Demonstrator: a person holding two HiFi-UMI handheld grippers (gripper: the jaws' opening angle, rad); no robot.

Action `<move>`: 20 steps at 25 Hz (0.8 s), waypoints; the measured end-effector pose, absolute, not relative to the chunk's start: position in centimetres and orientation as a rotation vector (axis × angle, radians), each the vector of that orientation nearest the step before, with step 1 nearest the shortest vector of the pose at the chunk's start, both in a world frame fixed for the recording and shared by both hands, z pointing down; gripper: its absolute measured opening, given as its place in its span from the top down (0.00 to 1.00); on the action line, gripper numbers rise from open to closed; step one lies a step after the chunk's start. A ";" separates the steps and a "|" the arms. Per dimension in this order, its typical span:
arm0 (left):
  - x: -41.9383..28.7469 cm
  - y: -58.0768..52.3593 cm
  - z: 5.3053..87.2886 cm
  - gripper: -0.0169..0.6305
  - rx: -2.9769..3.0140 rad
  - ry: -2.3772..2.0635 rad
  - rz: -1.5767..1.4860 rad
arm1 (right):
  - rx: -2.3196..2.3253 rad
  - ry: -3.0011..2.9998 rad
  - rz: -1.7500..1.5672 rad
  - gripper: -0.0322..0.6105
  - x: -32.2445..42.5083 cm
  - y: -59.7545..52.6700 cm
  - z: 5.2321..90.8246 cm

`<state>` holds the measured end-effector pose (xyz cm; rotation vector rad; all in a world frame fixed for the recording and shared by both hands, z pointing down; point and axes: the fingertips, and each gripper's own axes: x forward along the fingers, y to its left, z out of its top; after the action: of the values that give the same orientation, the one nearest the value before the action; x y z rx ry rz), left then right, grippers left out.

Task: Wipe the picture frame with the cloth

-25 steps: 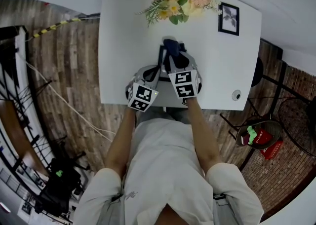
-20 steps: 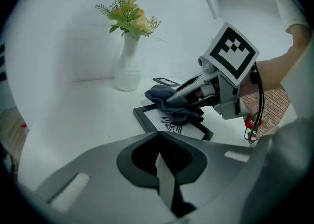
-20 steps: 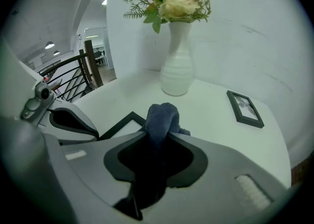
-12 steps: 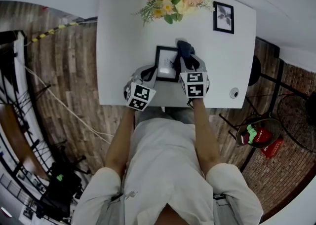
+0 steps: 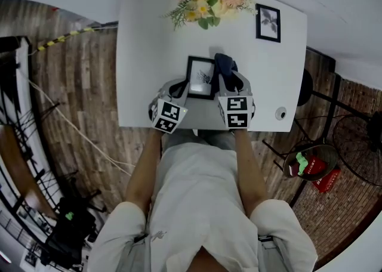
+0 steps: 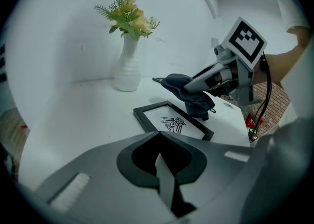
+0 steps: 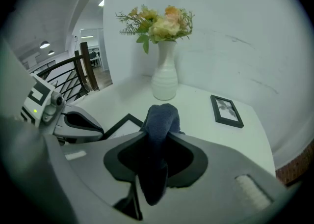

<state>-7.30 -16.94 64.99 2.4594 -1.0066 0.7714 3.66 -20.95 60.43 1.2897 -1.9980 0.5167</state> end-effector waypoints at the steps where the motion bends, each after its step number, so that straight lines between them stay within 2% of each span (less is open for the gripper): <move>1: -7.3 -17.0 65.0 0.94 2.459 -1.007 0.770 | 1.280 -2.015 0.517 0.80 3.1 -20.8 60.2; 20: -7.3 -17.0 65.0 0.94 2.452 -1.030 0.773 | 1.024 -2.120 0.501 0.80 -6.5 -19.3 63.4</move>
<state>-7.30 -16.96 64.98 2.4523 -1.0298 0.7725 -6.53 -19.32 63.43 1.0238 -2.1202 0.5014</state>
